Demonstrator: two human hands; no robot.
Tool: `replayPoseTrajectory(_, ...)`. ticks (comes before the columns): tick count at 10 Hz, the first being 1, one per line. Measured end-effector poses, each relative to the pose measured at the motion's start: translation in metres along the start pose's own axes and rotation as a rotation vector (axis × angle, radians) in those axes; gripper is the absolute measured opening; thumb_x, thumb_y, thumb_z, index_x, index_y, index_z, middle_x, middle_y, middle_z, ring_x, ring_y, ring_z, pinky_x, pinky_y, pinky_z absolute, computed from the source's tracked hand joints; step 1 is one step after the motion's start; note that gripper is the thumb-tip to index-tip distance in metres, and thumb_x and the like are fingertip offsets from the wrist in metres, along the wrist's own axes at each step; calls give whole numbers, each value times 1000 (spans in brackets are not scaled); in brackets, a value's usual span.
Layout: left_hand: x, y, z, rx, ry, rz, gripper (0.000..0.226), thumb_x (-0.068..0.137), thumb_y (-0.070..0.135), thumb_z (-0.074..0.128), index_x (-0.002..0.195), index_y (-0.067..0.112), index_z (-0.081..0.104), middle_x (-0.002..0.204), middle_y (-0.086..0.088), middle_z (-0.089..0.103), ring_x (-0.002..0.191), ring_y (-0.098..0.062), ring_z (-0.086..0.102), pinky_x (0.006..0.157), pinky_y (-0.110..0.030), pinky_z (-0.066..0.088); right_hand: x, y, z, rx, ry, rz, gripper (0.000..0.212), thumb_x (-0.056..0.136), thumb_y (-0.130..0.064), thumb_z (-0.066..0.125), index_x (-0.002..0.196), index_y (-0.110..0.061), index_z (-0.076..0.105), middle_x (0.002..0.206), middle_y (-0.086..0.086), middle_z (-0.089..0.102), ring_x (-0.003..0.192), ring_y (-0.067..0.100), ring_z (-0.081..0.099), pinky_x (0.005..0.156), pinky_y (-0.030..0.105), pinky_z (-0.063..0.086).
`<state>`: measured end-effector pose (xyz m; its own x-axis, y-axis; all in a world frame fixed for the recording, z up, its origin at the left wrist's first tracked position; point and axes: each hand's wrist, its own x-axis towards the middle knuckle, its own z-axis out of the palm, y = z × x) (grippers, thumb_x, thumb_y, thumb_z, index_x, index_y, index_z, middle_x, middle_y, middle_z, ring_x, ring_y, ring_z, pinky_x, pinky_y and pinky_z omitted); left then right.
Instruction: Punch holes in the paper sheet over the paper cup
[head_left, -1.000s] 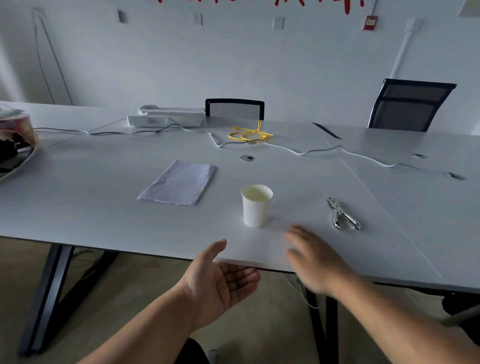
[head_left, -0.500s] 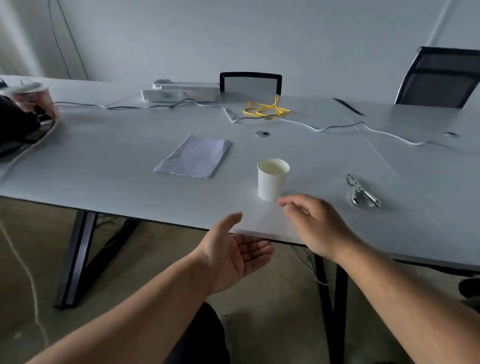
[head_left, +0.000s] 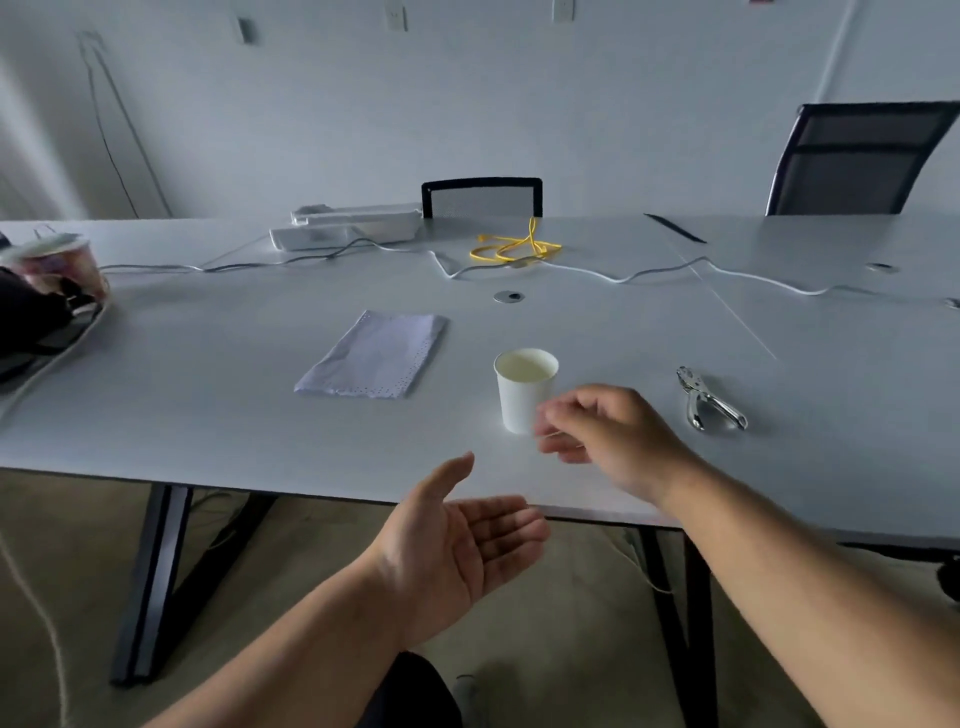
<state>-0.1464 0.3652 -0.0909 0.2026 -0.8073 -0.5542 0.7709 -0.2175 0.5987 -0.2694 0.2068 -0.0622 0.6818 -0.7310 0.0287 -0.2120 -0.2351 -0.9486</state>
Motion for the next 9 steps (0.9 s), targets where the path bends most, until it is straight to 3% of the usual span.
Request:
replayPoseTrajectory(1, -2, 13, 8, -22, -13, 73, 68, 100, 47, 54, 126, -16, 64, 109, -30, 75, 89, -38, 79, 85, -46, 64, 22, 16, -16, 5, 107, 63, 14, 97, -12, 62, 91, -3, 71, 91, 23, 75, 77, 27, 70, 75, 37, 56)
replayPoseTrajectory(2, 5, 37, 22, -80, -45, 191, 65, 101, 45, 55, 123, -16, 63, 101, -29, 78, 82, -39, 82, 86, -49, 64, 32, 37, -17, -65, 239, 80, 18, 81, -26, 63, 75, -12, 72, 74, 14, 79, 76, 39, 76, 82, 54, 64)
replayPoseTrajectory(3, 15, 66, 39, -60, -64, 290, 62, 102, 44, 53, 121, -13, 64, 97, -28, 78, 83, -39, 81, 83, -47, 65, 28, 39, -17, -146, 248, 18, 16, 77, -31, 59, 76, -22, 72, 66, 2, 78, 70, 31, 74, 76, 53, 63)
replayPoseTrajectory(5, 42, 112, 78, 99, -55, 486, 57, 105, 45, 50, 119, -9, 62, 114, -28, 72, 102, -37, 73, 93, -44, 60, 27, 38, -19, -151, 256, 19, 16, 81, -23, 59, 70, -17, 70, 64, -1, 76, 65, 18, 72, 75, 41, 60)
replayPoseTrajectory(6, 54, 118, 89, 306, -2, 596, 55, 107, 46, 47, 120, -5, 64, 119, -27, 72, 103, -35, 74, 94, -42, 60, 27, 41, -19, -148, 248, 3, 15, 80, -24, 60, 70, -18, 69, 63, -1, 76, 61, 13, 69, 73, 40, 59)
replayPoseTrajectory(7, 64, 116, 88, 869, 95, 813, 52, 91, 64, 49, 107, 21, 74, 118, -14, 78, 116, -30, 74, 106, -44, 56, 29, 40, -22, -192, 256, -14, 17, 78, -24, 59, 66, -16, 68, 62, -2, 75, 62, 13, 70, 72, 39, 59)
replayPoseTrajectory(8, 72, 106, 72, 1460, 58, 924, 69, 95, 62, 37, 135, 18, 72, 136, 1, 74, 130, -10, 62, 114, -24, 43, 30, 41, -20, -199, 253, -18, 19, 78, -25, 58, 64, -17, 68, 62, -2, 75, 62, 12, 70, 71, 37, 59)
replayPoseTrajectory(9, 74, 106, 65, 1577, -3, 946, 64, 99, 51, 37, 146, 16, 63, 149, 5, 63, 137, -2, 52, 117, -18, 36, 33, 44, -22, -173, 251, -5, 18, 77, -27, 58, 69, -16, 70, 66, -1, 77, 65, 15, 72, 72, 37, 59)
